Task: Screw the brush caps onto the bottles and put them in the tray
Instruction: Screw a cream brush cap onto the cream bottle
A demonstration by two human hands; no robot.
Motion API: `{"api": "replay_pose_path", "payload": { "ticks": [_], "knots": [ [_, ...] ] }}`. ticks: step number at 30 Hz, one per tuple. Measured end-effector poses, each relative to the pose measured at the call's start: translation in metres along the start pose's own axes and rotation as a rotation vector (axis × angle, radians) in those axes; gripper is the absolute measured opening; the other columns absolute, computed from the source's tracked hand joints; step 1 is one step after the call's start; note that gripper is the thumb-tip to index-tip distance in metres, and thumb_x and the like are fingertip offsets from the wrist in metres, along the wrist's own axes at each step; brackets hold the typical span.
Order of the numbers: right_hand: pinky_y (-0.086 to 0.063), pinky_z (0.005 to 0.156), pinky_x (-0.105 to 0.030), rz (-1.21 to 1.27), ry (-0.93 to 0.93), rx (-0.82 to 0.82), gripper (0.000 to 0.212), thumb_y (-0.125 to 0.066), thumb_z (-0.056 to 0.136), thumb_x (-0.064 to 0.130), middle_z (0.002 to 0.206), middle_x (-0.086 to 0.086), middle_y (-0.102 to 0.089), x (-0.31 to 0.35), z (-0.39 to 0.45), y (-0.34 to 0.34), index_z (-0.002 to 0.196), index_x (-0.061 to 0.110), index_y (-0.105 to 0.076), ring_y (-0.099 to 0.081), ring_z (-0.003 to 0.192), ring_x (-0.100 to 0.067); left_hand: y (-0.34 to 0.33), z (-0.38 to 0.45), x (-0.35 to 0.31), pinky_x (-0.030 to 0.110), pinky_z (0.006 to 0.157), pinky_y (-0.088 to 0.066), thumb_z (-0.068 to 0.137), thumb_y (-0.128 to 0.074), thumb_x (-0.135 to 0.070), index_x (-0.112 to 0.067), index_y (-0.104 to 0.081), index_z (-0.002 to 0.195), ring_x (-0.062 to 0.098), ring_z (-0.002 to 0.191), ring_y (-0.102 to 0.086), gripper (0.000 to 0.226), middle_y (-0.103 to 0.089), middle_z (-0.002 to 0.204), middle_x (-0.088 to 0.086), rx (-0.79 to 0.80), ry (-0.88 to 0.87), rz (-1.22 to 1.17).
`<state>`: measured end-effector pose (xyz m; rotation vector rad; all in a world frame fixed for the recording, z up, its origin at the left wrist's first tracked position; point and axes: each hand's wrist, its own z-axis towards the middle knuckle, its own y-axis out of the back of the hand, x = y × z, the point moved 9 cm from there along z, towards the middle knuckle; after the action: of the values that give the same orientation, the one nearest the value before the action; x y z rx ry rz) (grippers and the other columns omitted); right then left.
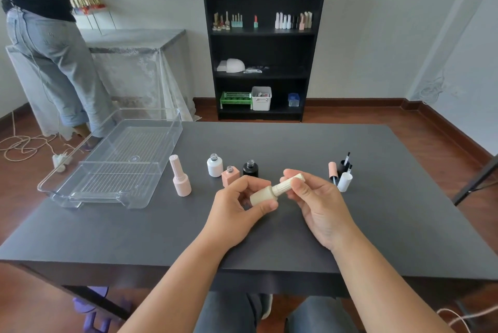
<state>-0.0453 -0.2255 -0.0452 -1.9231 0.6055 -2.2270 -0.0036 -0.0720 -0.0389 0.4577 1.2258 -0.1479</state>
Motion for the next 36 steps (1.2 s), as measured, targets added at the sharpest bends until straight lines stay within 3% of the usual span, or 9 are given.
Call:
{"api": "replay_pose_path", "payload": {
  "ticks": [5,9,14,20,22,25,27,32,36],
  "knots": [
    [-0.05,0.071,-0.018,-0.141,0.124,-0.132,0.017,-0.073,0.073,0.041,0.082,0.005,-0.075,0.005,0.001,-0.002,0.084,0.028,-0.079,-0.064,0.076,-0.005,0.007,-0.004,-0.006,0.021,0.081,-0.052,0.072,-0.085,-0.023,-0.025,-0.07,0.095,0.008,0.087,-0.066,0.027,-0.072,0.091,-0.011,-0.092,-0.059,0.073],
    [-0.05,0.066,-0.014,-0.174,0.147,-0.154,0.01,-0.071,0.08,0.031,0.079,0.006,-0.075,0.009,0.01,-0.017,0.083,0.025,-0.079,-0.064,0.071,-0.003,0.022,-0.007,-0.008,0.016,0.078,-0.051,0.072,-0.084,-0.022,-0.031,-0.069,0.094,0.008,0.085,-0.067,0.028,-0.072,0.09,-0.011,-0.193,-0.062,0.071],
    [-0.052,0.071,-0.017,-0.305,0.121,0.016,0.006,-0.072,0.085,0.02,0.081,0.005,-0.077,0.008,0.027,-0.065,0.089,0.021,-0.076,-0.07,0.076,-0.005,0.055,-0.026,0.001,0.009,0.078,-0.047,0.077,-0.077,-0.036,-0.046,-0.064,0.101,-0.004,0.094,-0.062,0.029,-0.066,0.105,-0.029,-0.322,0.005,0.214],
    [-0.052,0.056,-0.016,-0.686,0.205,0.117,0.013,-0.077,0.08,0.022,0.084,-0.001,-0.072,0.02,0.053,-0.124,0.092,0.017,-0.076,-0.066,0.065,-0.015,0.099,-0.056,0.018,0.021,0.072,-0.048,0.076,-0.078,-0.026,-0.043,-0.049,0.103,0.005,0.086,-0.056,0.042,-0.055,0.099,-0.014,-0.54,0.086,0.255],
    [-0.055,0.052,-0.025,-0.789,0.191,0.147,0.016,-0.077,0.08,0.022,0.085,-0.003,-0.071,0.016,0.062,-0.14,0.094,0.015,-0.075,-0.066,0.062,-0.015,0.099,-0.058,0.022,0.022,0.067,-0.048,0.076,-0.075,-0.027,-0.041,-0.049,0.092,0.008,0.076,-0.057,0.034,-0.057,0.084,-0.01,-0.504,0.115,0.28],
    [-0.04,0.039,-0.007,-0.909,0.173,0.233,0.018,-0.077,0.081,0.019,0.074,0.003,-0.068,0.003,0.071,-0.158,0.098,0.014,-0.074,-0.058,0.044,0.003,0.084,-0.053,0.016,0.026,0.068,-0.051,0.078,-0.071,-0.028,-0.036,-0.058,0.084,0.006,0.076,-0.06,0.016,-0.06,0.079,-0.012,-0.361,0.066,0.433],
    [-0.038,0.045,-0.003,-0.992,0.175,0.257,0.02,-0.078,0.079,0.021,0.073,0.008,-0.066,-0.004,0.074,-0.165,0.098,0.015,-0.075,-0.058,0.052,0.002,0.074,-0.05,0.012,0.029,0.073,-0.051,0.082,-0.066,-0.031,-0.034,-0.065,0.087,0.006,0.086,-0.059,0.007,-0.061,0.088,-0.017,-0.282,0.028,0.534],
    [-0.041,0.056,-0.003,-1.033,0.17,0.269,0.028,-0.081,0.076,0.026,0.079,0.008,-0.069,-0.008,0.078,-0.167,0.101,0.017,-0.075,-0.059,0.065,0.002,0.062,-0.047,0.012,0.016,0.088,-0.039,0.088,-0.056,-0.04,-0.031,-0.067,0.114,0.006,0.111,-0.052,0.03,-0.062,0.117,-0.017,-0.193,-0.008,0.696],
    [-0.046,0.056,-0.004,-0.976,0.14,0.221,0.041,-0.077,0.076,0.041,0.088,0.012,-0.07,0.007,0.078,-0.148,0.112,0.025,-0.07,-0.062,0.075,0.001,0.051,-0.042,0.016,0.02,0.102,-0.032,0.089,-0.054,-0.042,-0.026,-0.055,0.134,0.01,0.128,-0.043,0.048,-0.054,0.137,-0.012,-0.1,0.007,0.725]
  ]
}}
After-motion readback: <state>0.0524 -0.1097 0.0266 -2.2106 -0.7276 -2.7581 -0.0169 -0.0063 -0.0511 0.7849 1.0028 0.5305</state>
